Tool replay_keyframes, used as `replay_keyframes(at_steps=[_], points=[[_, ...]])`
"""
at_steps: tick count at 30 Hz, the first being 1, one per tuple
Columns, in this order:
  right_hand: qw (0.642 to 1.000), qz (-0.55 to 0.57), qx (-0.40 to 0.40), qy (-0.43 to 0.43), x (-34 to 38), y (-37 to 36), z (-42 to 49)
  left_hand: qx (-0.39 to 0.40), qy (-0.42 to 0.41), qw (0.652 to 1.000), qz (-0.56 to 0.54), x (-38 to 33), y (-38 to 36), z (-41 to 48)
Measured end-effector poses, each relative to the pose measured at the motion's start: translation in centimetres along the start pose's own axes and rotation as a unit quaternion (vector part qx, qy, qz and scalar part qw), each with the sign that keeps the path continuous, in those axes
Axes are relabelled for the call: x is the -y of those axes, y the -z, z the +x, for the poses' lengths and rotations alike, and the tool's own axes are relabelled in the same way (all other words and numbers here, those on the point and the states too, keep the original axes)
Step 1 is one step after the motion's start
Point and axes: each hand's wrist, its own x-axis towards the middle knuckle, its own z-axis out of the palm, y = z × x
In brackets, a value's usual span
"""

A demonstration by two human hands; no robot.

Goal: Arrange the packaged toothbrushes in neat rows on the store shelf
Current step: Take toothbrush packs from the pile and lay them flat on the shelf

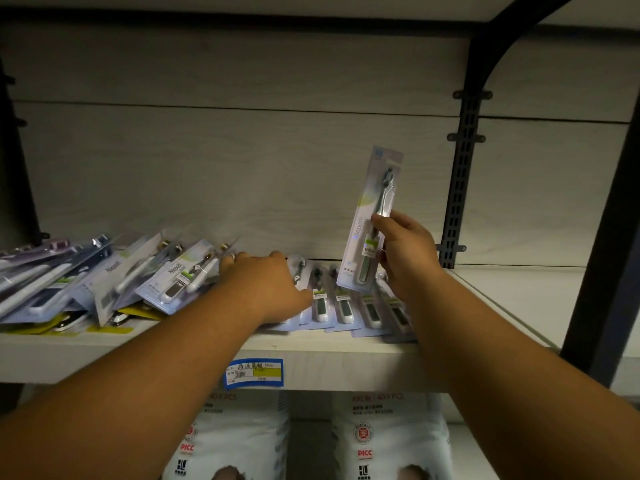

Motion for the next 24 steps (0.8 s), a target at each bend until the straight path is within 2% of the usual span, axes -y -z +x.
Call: replay_keyframes(at_steps=[3,7,9,12,15,19,21,24], points=[[1.000,-0.001,0.001,-0.001,0.1,0.0,-0.1,-0.012,-0.002,1.000,-0.016,-0.1,0.1,-0.1],[1.000,0.004,0.000,0.001,0.3,0.0,-0.3,-0.109,0.001,0.990,-0.085,-0.2,0.1,-0.1],[1.000,0.004,-0.003,0.007,0.4,0.0,-0.3,-0.156,-0.008,0.966,-0.204,-0.1,-0.1,-0.2],[1.000,0.004,-0.010,0.011,0.4,-0.1,-0.3,-0.202,-0.043,0.907,-0.367,-0.5,-0.1,-0.5],[1.000,0.006,-0.016,0.009,0.6,-0.1,-0.4,-0.241,-0.070,0.848,-0.468,-1.5,-0.3,-0.6],[1.000,0.010,-0.015,0.008,0.7,-0.1,-0.6,-0.245,-0.068,0.778,-0.575,-2.6,-0.8,-0.7],[1.000,0.006,-0.011,0.011,0.7,-0.2,-0.7,-0.236,-0.053,0.773,-0.586,-2.7,-1.1,-0.8],[1.000,-0.016,-0.005,0.021,0.6,-0.2,-0.8,-0.215,-0.047,0.784,-0.581,-2.6,-1.6,-0.6]])
